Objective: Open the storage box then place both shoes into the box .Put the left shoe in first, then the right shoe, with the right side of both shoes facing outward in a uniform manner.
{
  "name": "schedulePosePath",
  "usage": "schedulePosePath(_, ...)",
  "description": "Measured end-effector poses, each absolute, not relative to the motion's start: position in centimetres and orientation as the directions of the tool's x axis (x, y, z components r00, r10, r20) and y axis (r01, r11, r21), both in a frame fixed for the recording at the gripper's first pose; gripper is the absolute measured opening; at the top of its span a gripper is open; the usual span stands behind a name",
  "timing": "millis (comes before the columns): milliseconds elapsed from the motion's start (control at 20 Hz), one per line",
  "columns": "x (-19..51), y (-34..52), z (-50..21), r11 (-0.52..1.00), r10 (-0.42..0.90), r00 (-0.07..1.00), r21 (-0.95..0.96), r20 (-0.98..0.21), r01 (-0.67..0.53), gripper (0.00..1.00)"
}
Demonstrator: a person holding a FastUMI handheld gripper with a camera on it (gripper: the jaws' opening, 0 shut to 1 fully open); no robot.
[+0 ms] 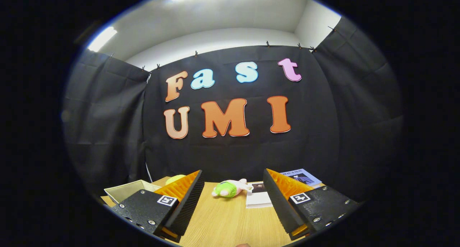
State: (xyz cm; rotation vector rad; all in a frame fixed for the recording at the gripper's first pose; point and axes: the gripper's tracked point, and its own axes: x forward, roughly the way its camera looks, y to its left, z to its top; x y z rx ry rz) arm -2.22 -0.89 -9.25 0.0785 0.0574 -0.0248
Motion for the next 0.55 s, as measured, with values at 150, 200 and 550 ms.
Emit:
schedulePosePath(150,-2.53,-0.88,-8.99,0.999,-0.019,0.998,0.048,-0.055,0.022,0.98)
schedulePosePath(200,-2.53,-0.79,-8.96,0.999,-0.017,0.998,0.043,-0.054,0.019,0.98)
schedulePosePath(550,-1.88,-0.77,-9.38,0.998,-0.005,0.998,0.055,-0.069,0.008,0.98)
